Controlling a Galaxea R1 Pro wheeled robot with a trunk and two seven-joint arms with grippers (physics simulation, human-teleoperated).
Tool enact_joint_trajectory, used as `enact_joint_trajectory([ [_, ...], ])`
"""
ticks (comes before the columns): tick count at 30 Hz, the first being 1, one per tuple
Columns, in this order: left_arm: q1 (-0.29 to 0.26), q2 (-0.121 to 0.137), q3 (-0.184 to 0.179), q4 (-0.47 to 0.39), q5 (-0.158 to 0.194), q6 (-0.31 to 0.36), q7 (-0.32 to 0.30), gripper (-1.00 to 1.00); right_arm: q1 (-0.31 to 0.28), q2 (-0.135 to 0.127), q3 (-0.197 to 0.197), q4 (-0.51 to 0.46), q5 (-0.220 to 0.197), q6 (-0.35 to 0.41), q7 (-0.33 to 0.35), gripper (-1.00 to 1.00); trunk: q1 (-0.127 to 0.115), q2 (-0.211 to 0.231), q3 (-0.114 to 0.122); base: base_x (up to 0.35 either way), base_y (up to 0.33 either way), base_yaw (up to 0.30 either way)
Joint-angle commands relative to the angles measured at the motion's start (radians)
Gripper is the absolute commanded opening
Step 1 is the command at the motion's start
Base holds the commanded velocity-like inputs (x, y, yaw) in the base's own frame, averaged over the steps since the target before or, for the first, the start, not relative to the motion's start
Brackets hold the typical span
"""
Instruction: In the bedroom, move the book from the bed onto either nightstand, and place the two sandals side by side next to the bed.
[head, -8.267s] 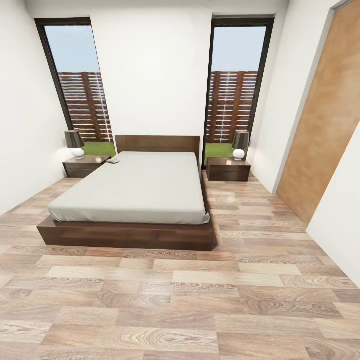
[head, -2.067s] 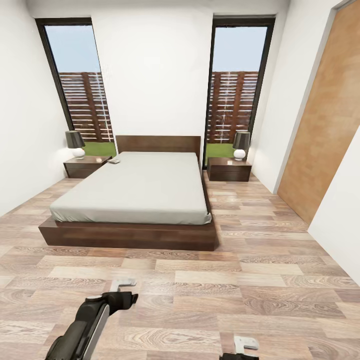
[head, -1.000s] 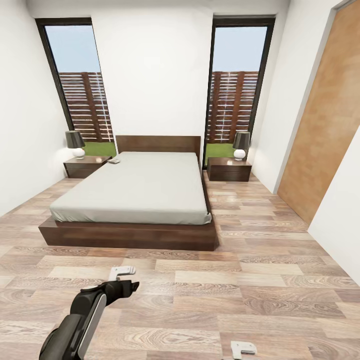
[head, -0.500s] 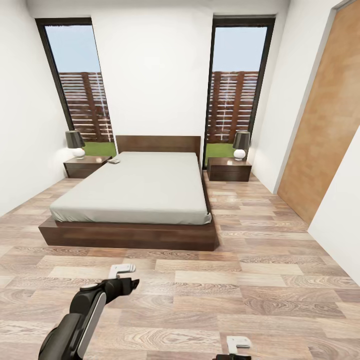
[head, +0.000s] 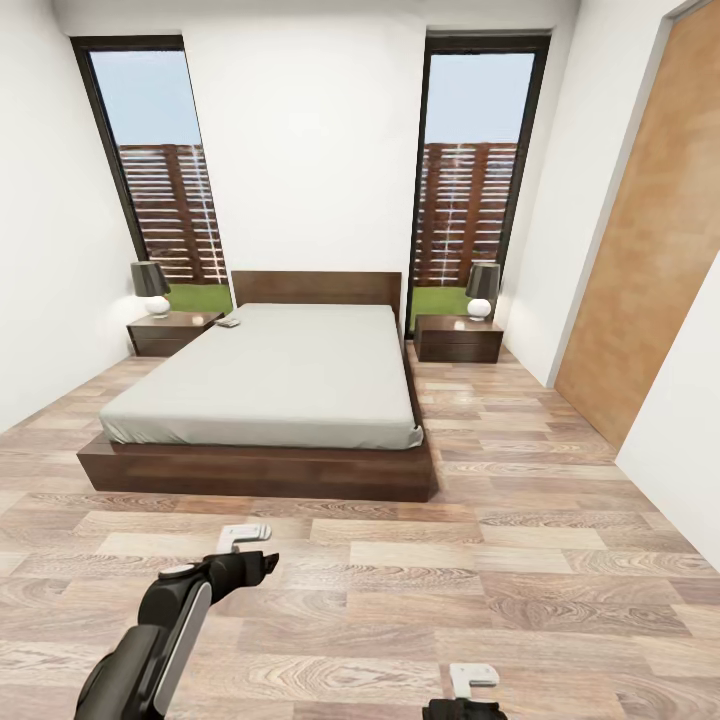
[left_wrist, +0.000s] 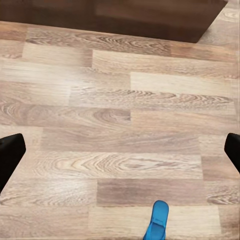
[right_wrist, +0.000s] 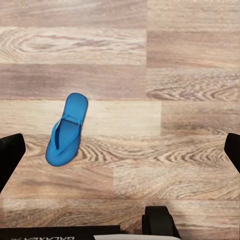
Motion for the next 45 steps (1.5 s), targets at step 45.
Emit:
enact_joint_trajectory([
  [45,-0.021,0.002,0.012,-0.077,0.013,0.008,-0.004,1.00,-0.046,0.041,0.042,-0.010,-0.024,-0.011,0.016,1.00,0.023,-0.043,-0.020,0.000,0.000,0.000],
])
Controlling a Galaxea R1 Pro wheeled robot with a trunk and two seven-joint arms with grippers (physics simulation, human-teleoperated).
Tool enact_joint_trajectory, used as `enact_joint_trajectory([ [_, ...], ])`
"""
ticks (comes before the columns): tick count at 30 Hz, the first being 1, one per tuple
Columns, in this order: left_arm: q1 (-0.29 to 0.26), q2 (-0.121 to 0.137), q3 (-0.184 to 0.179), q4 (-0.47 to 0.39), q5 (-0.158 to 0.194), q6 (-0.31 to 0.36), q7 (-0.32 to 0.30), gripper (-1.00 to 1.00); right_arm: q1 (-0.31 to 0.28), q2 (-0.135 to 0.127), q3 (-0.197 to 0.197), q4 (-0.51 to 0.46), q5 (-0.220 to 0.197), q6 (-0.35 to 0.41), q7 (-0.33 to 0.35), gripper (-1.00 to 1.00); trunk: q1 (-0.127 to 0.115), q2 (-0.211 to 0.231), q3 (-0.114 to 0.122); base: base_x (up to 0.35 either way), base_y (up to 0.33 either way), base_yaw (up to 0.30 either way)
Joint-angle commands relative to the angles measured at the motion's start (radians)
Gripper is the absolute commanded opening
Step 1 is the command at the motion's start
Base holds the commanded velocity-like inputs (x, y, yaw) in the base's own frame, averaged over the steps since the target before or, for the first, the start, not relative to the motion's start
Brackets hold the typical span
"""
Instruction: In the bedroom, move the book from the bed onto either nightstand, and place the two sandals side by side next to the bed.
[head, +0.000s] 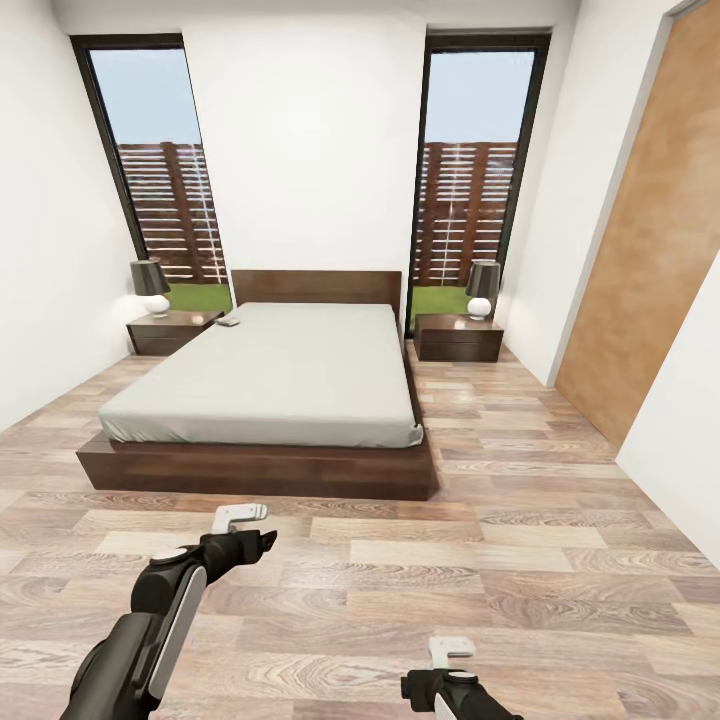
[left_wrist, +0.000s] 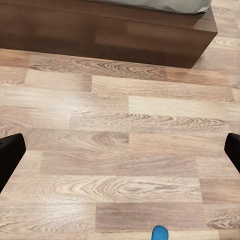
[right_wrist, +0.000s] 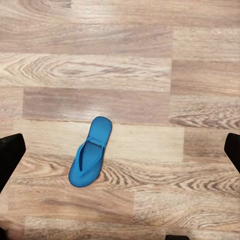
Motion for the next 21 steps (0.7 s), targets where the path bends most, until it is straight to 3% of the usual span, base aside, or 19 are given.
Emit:
enact_joint_trajectory([
  [1,-0.001,0.000,0.001,-0.001,0.007,0.005,0.001,1.00,0.000,0.000,0.002,-0.002,-0.002,0.006,-0.004,1.00,0.000,-0.001,-0.001,0.000,0.000,0.000],
  [21,-0.001,0.000,0.001,-0.001,0.007,0.005,0.001,1.00,0.000,0.000,0.002,-0.002,-0.002,0.006,-0.004,1.00,0.000,-0.001,-0.001,0.000,0.000,0.000],
])
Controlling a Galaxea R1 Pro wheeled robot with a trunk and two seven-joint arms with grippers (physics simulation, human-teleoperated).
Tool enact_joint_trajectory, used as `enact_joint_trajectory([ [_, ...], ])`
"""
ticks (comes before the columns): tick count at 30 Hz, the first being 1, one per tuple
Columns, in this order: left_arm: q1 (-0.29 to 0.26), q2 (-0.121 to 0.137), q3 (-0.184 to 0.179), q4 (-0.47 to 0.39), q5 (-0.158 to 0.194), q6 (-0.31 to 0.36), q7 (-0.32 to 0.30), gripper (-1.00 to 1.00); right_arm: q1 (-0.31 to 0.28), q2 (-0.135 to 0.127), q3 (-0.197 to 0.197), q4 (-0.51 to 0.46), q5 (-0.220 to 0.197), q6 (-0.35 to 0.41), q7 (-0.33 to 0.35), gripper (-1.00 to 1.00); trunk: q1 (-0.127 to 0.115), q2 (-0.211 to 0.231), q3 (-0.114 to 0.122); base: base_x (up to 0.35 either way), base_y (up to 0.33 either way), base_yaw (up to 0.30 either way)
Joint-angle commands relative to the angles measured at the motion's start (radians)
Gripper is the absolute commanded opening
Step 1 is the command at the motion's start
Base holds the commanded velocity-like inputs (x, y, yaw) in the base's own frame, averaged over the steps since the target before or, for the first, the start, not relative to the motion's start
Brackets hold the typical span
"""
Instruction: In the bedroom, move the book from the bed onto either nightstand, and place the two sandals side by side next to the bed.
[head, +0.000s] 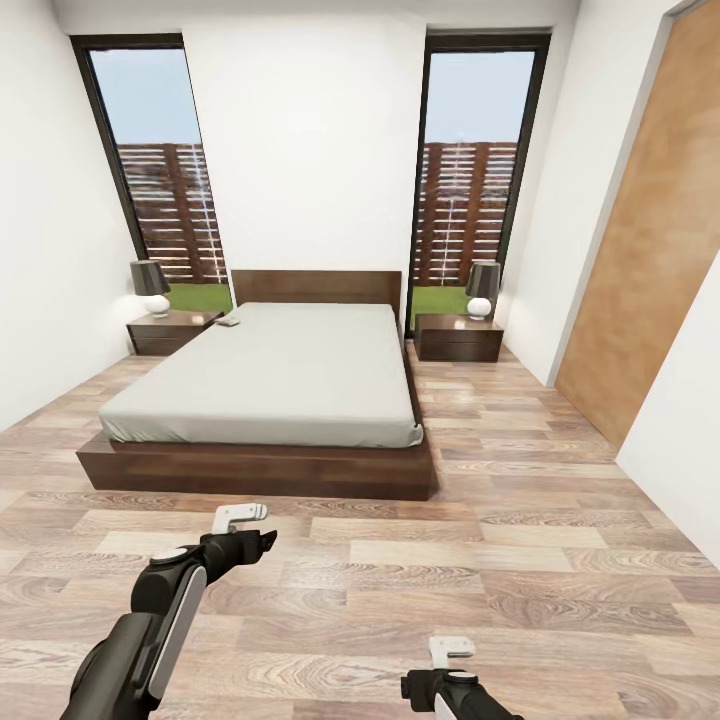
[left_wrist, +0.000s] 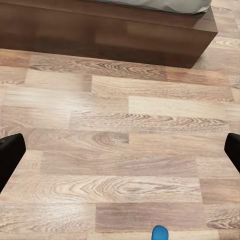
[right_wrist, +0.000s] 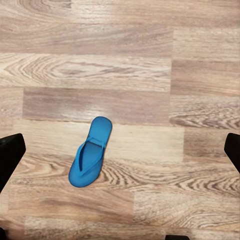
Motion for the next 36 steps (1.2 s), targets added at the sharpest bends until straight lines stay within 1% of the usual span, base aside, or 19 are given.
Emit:
enact_joint_trajectory([
  [1,-0.001,0.000,0.001,-0.001,0.007,0.005,0.001,1.00,0.000,0.000,0.002,-0.002,-0.002,0.006,-0.004,1.00,0.000,-0.001,-0.001,0.000,0.000,0.000],
  [3,-0.001,0.000,0.001,-0.001,0.007,0.005,0.001,1.00,0.000,0.000,0.002,-0.002,-0.002,0.006,-0.004,1.00,0.000,-0.001,-0.001,0.000,0.000,0.000],
  [8,0.004,0.005,0.000,0.027,0.004,0.021,0.000,1.00,0.026,-0.014,0.004,-0.030,0.013,0.001,0.007,1.00,0.000,-0.001,-0.001,0.000,0.000,0.000],
  [13,0.005,0.006,0.000,0.046,0.003,0.022,0.001,1.00,0.034,-0.017,0.005,-0.046,0.016,-0.001,0.011,1.00,0.000,-0.001,-0.001,0.000,0.000,0.000],
  [36,0.006,0.009,0.001,0.053,0.003,0.027,-0.002,1.00,0.039,-0.017,0.010,-0.060,0.019,0.005,0.010,1.00,0.000,-0.001,-0.001,0.000,0.000,0.000],
])
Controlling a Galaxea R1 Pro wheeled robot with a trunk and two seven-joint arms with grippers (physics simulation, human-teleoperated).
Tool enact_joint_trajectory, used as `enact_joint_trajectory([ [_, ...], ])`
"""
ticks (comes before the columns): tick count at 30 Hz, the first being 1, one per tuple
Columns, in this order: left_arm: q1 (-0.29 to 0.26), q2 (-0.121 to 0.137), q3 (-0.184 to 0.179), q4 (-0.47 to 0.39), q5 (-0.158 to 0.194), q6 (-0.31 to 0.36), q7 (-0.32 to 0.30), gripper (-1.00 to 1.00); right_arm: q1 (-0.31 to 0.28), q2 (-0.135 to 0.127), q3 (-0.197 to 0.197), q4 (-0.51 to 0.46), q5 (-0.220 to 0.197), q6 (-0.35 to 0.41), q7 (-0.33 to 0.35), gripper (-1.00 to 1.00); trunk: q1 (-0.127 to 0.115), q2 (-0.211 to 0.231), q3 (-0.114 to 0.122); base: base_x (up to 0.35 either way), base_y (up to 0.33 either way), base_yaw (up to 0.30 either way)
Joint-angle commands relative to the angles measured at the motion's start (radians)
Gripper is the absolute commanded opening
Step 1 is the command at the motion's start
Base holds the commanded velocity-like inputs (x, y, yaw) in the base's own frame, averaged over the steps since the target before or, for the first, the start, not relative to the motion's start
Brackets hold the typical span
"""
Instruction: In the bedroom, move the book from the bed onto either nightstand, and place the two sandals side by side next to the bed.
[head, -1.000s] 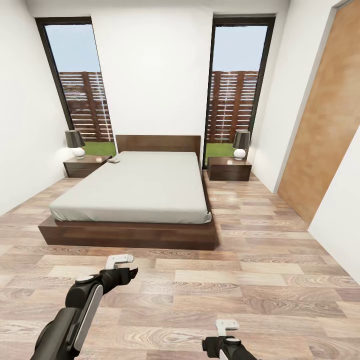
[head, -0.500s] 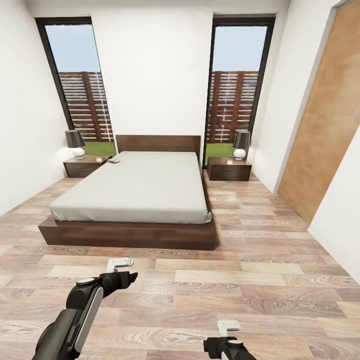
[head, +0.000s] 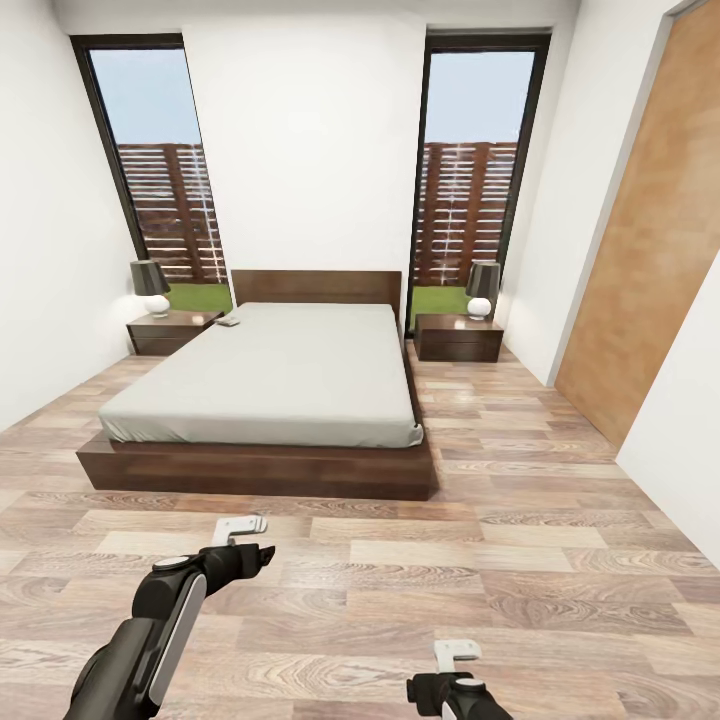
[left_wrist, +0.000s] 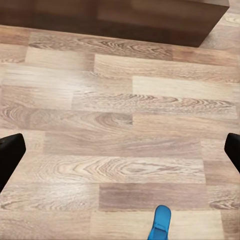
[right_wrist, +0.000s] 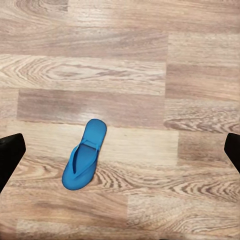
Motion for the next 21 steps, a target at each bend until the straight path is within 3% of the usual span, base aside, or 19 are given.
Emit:
enact_joint_trajectory([
  [1,-0.001,0.000,0.001,-0.001,0.007,0.006,-0.001,1.00,0.000,0.000,0.002,-0.003,0.000,0.009,-0.005,1.00,0.000,-0.001,-0.001,0.000,0.000,0.000],
  [14,-0.001,0.001,0.001,-0.001,0.007,0.008,-0.003,1.00,-0.029,0.000,-0.004,-0.009,-0.001,0.159,-0.010,1.00,0.000,-0.001,-0.001,0.000,0.000,0.000],
  [21,-0.001,0.000,0.002,-0.001,0.007,0.010,-0.003,1.00,-0.080,-0.012,-0.058,0.017,-0.040,0.203,-0.014,1.00,0.000,-0.001,-0.001,0.000,0.000,0.000],
])
